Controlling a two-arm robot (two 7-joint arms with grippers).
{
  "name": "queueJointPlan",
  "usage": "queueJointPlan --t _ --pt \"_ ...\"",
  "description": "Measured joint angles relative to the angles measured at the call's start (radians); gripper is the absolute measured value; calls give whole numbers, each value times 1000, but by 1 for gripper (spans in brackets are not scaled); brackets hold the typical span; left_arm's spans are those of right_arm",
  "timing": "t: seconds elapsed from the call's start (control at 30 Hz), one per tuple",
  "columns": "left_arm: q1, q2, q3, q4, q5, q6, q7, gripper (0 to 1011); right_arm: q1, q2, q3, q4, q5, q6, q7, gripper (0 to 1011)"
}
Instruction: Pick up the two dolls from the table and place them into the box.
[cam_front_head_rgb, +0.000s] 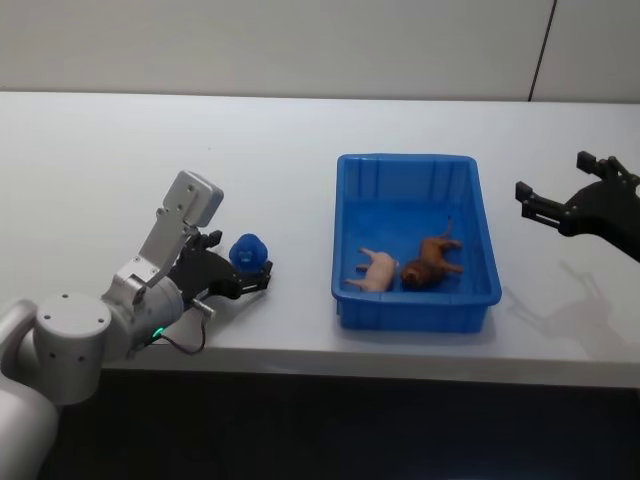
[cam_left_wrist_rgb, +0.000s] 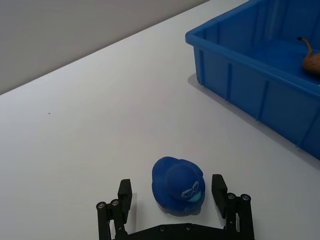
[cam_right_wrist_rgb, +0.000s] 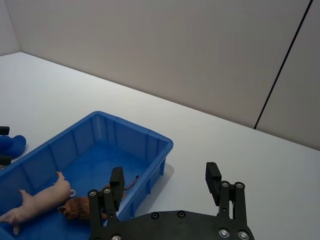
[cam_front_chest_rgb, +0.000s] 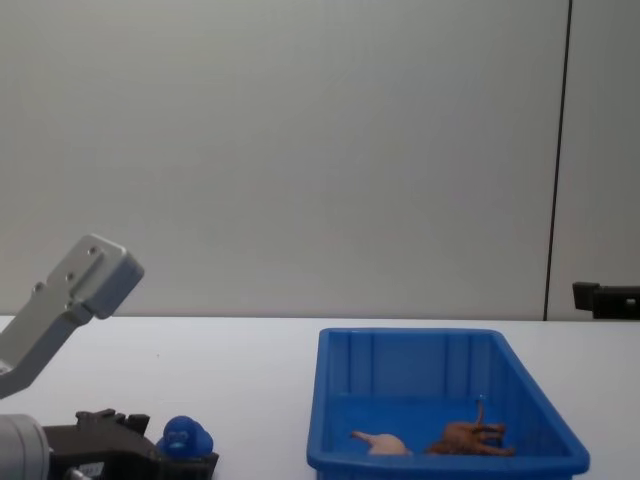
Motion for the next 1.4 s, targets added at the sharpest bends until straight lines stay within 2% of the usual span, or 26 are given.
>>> queueJointPlan --t 0.07,0.2,0.3,0.33,0.4,0.47,0.53,0.67,1.07,1.4 --pt "-6 -3 0 8 4 -5 -6 1003 0 0 0 0 0 0 0 1001" --pt "-16 -9 0 22 9 -13 -13 931 0 0 0 0 0 0 0 1001" --pt "-25 -15 1 34 12 -18 -18 836 0 0 0 0 0 0 0 1001" --pt "-26 -16 1 36 12 -19 -19 836 0 0 0 0 0 0 0 1001" --pt "-32 -20 2 45 14 -21 -22 740 0 0 0 0 0 0 0 1001" --pt "-37 -23 2 51 16 -23 -25 720 0 0 0 0 0 0 0 1001" --pt "-41 -25 2 56 16 -24 -27 626 0 0 0 0 0 0 0 1001" --pt "-49 -30 3 67 18 -26 -32 566 0 0 0 0 0 0 0 1001" --pt "-67 -41 4 76 20 -32 -42 496 0 0 0 0 0 0 0 1001" --pt "-96 -62 8 32 27 -57 -58 431 0 0 0 0 0 0 0 1001"
